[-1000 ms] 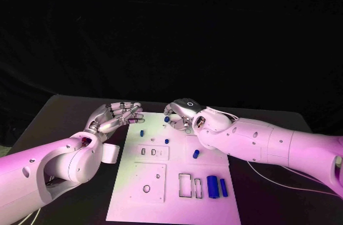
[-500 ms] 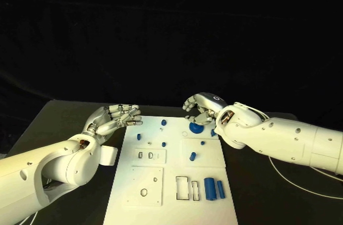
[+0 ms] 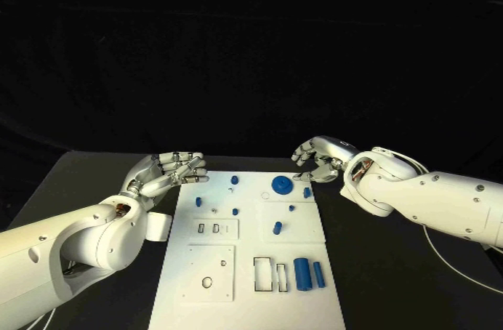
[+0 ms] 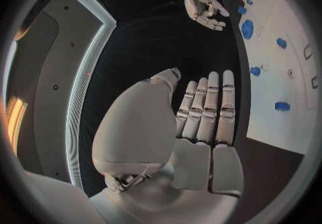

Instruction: Assemble the parts on the task board

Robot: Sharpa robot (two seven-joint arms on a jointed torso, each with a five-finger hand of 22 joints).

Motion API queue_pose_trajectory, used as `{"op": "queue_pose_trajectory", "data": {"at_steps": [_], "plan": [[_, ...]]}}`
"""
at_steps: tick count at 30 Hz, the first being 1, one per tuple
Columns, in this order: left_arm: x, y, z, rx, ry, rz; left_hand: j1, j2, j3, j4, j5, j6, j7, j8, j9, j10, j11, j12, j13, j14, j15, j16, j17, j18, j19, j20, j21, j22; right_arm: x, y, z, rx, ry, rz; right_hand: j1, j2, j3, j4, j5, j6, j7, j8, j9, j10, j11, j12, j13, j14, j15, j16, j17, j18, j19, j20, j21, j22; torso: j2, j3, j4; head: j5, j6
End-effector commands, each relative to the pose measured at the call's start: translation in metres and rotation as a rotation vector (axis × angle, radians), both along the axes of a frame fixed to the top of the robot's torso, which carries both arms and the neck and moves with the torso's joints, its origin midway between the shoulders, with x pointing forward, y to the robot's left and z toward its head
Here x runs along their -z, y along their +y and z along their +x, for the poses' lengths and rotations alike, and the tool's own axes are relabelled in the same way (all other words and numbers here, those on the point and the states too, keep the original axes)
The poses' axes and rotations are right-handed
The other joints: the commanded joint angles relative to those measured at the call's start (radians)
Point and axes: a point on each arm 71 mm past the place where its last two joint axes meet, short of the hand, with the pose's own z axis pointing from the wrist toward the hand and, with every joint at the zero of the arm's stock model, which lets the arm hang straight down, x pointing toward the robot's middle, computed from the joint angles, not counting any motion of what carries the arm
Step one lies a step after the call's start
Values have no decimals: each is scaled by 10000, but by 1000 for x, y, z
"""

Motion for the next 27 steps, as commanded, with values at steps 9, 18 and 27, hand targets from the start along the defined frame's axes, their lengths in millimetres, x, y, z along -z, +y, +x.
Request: {"op": "queue_pose_trajectory", "data": {"at_steps": [9, 18, 27], "plan": [[-1, -3, 0, 247, 19, -151, -50, -40, 44, -7, -55, 32, 205, -36, -16, 41, 37, -38, -14, -15, 76, -69, 16, 133, 71, 31, 22, -9, 18, 19, 6, -252, 1045, -683, 1157, 598, -2097, 896, 179, -328, -421, 177, 409, 2334, -551, 11349, 10598, 678, -355, 1036, 2242, -500, 1622, -328, 1760, 2635, 27, 18, 108, -38, -47], [0, -3, 1, 264, 42, -145, -50, -40, 44, -7, -55, 32, 205, -36, -16, 41, 37, -38, -14, -15, 76, -69, 16, 133, 71, 31, 22, -9, 27, 27, 14, -28, 1519, -652, 1344, 662, -2134, 1267, 287, -288, -372, 425, 548, 3454, -479, 13018, 12716, 822, -303, 1311, 3013, -718, 2226, -269, 2356, 3550, 81, 32, 157, -76, -67], [0, -2, 1, 275, 64, -136, -50, -47, 64, -20, -57, 42, 195, -38, -16, 57, 31, -53, -10, -11, 75, -83, 24, 133, 73, 31, 18, -17, 32, 25, 18, 224, 1785, -752, 1375, 707, -2055, 1398, 485, -239, -373, 519, 589, 3690, -473, 13279, 13083, 863, -289, 1384, 3233, -808, 2458, -251, 2579, 3887, 69, 44, 137, -60, -126]]}}
